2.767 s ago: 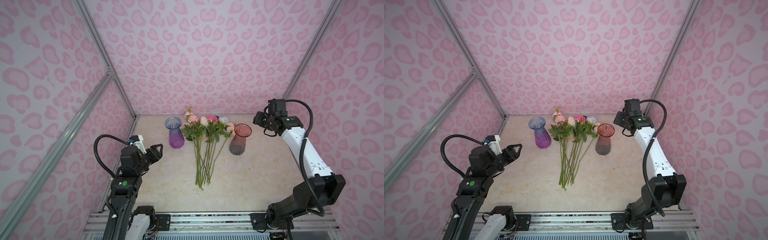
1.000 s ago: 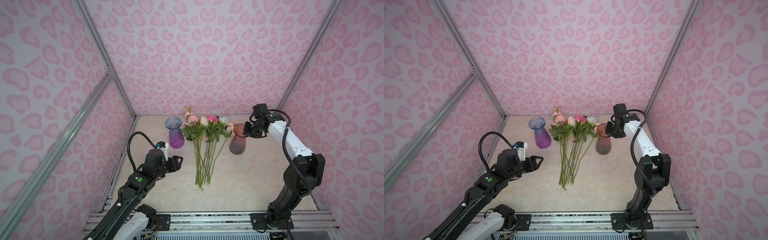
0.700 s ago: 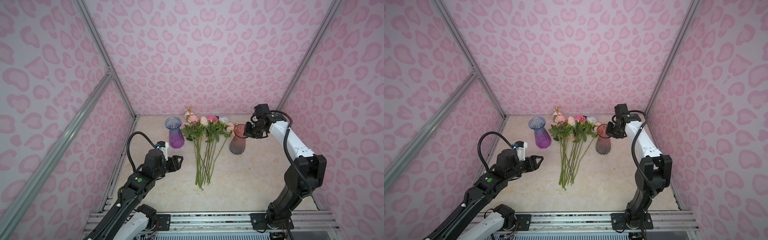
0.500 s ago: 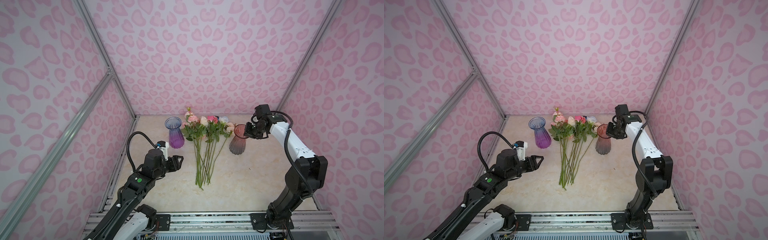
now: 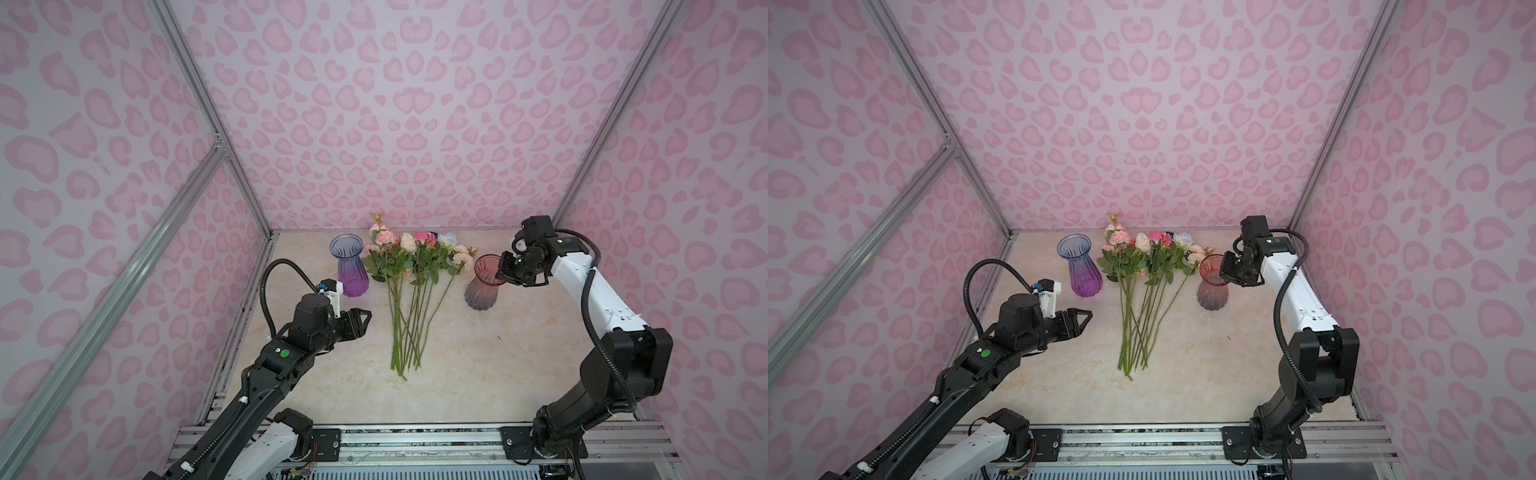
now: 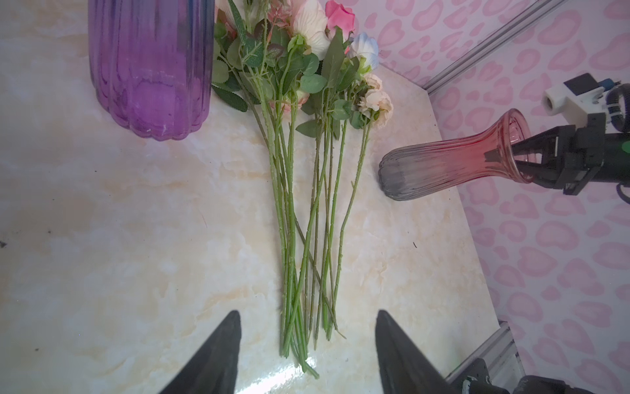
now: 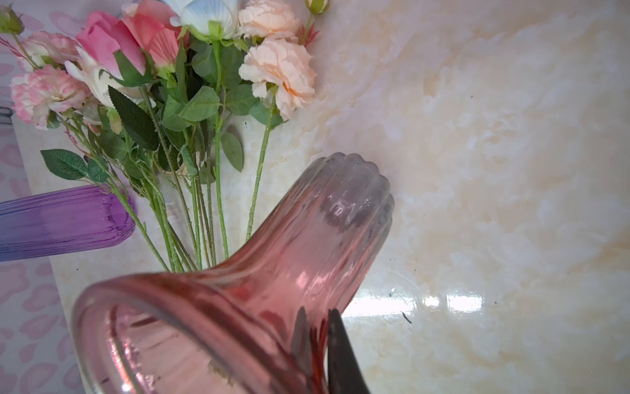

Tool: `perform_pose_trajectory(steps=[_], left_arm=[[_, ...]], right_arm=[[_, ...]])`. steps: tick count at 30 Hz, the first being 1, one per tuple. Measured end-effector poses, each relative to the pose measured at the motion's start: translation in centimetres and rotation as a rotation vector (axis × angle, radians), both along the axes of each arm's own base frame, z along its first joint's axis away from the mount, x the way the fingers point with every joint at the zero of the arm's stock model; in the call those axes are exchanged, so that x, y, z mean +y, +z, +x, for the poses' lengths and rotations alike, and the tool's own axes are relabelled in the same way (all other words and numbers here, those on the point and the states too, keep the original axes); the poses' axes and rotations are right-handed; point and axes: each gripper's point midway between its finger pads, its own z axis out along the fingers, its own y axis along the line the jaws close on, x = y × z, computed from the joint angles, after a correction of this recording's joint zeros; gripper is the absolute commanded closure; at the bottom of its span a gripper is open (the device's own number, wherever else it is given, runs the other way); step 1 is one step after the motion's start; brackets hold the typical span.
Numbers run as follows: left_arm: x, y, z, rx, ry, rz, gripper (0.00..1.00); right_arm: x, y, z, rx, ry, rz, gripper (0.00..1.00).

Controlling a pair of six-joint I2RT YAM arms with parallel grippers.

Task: Arrange the flowers into the vase
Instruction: 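Grip the pink vase rim with the right gripper and set it upright, then move the right gripper over the rose stems and lower it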

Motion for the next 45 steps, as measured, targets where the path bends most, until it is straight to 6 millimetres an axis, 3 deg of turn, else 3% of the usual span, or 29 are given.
perform_pose_trajectory(steps=[7,12,18,21,24,29,35,39,45], left_arm=[[-0.5,0.1,0.2,-0.002,-0.011,-0.011,0.36],[-0.9,-0.4,0.3,0.013,-0.021,-0.007,0.36],[-1.2,-0.5,0.2,0.019,-0.031,-0.01,0.36],[-1.3,-0.4,0.2,0.015,-0.029,-0.017,0.36],[-1.3,-0.3,0.2,0.011,-0.029,-0.019,0.36],[-1.4,-0.1,0.2,0.008,-0.036,-0.025,0.34],[-1.6,-0.1,0.0,0.01,-0.05,-0.03,0.33],[-1.6,0.3,0.0,-0.005,-0.055,-0.029,0.32],[-1.3,1.8,-0.3,-0.051,-0.056,-0.039,0.32]], right_arm=[[0.1,0.9,-2.5,0.012,0.012,0.02,1.0],[0.5,-0.3,-4.4,0.078,0.035,0.036,1.0],[1.0,-0.4,-4.8,0.089,0.057,0.043,0.99],[1.1,-0.5,-4.7,0.105,0.06,0.044,0.86],[1.1,-0.5,-4.4,0.11,0.06,0.044,0.83],[1.3,0.0,-4.0,0.101,0.064,0.047,0.7],[0.7,1.8,-3.3,0.054,0.051,0.025,0.62],[-0.9,3.6,-3.3,0.007,0.01,-0.029,0.59],[-2.3,9.1,-3.9,-0.143,-0.036,-0.133,0.6]])
